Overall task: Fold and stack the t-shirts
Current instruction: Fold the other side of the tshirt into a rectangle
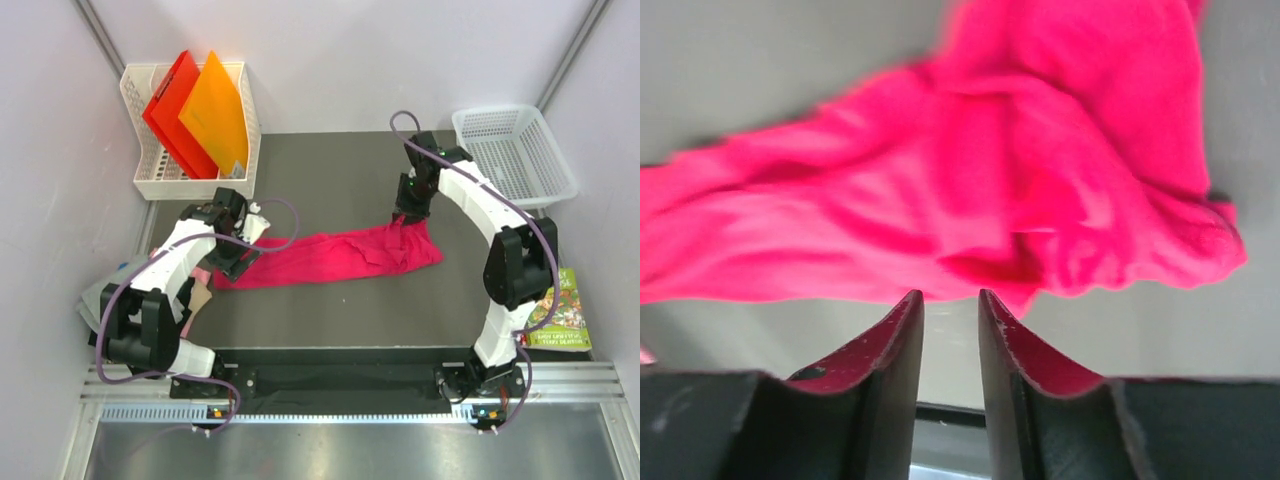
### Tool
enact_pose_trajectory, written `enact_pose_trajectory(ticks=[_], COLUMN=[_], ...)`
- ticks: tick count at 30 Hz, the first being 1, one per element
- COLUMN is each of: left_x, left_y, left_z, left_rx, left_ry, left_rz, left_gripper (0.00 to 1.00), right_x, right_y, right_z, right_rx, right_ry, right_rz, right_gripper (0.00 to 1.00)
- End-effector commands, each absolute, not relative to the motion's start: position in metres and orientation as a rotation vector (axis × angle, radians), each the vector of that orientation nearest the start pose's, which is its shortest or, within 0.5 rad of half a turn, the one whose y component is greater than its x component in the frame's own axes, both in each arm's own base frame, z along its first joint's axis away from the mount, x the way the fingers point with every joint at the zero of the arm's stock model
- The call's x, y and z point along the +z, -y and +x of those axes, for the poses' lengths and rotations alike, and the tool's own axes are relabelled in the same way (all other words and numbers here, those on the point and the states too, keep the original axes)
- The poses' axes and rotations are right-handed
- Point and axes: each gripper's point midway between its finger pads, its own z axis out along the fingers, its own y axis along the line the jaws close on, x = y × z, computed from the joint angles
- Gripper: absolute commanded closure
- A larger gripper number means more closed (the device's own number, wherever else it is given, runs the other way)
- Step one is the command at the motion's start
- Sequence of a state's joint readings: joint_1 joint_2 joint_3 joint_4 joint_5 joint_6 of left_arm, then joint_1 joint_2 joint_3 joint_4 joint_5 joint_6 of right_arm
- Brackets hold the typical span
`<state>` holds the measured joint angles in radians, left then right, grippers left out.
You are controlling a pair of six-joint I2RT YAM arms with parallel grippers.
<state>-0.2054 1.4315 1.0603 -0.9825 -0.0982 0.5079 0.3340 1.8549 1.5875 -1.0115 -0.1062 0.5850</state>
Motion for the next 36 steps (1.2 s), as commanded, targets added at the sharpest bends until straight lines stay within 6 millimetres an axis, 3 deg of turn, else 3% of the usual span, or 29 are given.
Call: enact_pose_trajectory(ticks=[1, 4, 5, 8, 11, 15, 19, 24, 27, 32, 36], left_x=[0.106, 0.098, 0.096, 0.087, 0.078, 0.059, 0.045, 0.022, 0.014, 0.009, 0.010], left_y=[0.014, 0.014, 0.016, 0.020, 0.025, 0.032, 0.034, 0.030, 0.028, 0.022, 0.016], left_z=[0.258, 0.262, 0.266, 0.277, 0.296, 0.324, 0.342, 0.347, 0.344, 0.337, 0.318], left_rx=[0.204, 0.208, 0.208, 0.192, 0.179, 0.165, 0.176, 0.206, 0.216, 0.244, 0.263], left_ry=[-2.704, -2.704, -2.694, -2.696, -2.692, -2.722, -2.754, -2.791, -2.812, -2.826, -2.854], left_rz=[0.993, 0.995, 0.991, 0.995, 0.997, 1.011, 1.018, 1.034, 1.040, 1.057, 1.085], left_gripper=[0.23, 0.23, 0.24, 0.24, 0.25, 0.26, 0.27, 0.27, 0.28, 0.28, 0.28], right_x=[0.171, 0.150, 0.132, 0.099, 0.082, 0.080, 0.094, 0.096, 0.088, 0.054, 0.031], right_y=[-0.192, -0.215, -0.214, -0.200, -0.179, -0.163, -0.166, -0.167, -0.158, -0.131, -0.109], right_z=[0.342, 0.327, 0.319, 0.301, 0.296, 0.308, 0.321, 0.319, 0.320, 0.318, 0.324], right_rx=[0.437, 0.519, 0.483, 0.367, 0.249, 0.193, 0.231, 0.243, 0.209, 0.066, 0.014], right_ry=[-2.787, -2.829, -2.872, -2.949, -2.958, -2.927, -2.905, -2.912, -2.917, -2.965, -2.984], right_rz=[0.253, 0.248, 0.247, 0.263, 0.269, 0.303, 0.293, 0.289, 0.306, 0.339, 0.382], right_gripper=[0.68, 0.69, 0.69, 0.73, 0.74, 0.75, 0.76, 0.76, 0.76, 0.79, 0.80])
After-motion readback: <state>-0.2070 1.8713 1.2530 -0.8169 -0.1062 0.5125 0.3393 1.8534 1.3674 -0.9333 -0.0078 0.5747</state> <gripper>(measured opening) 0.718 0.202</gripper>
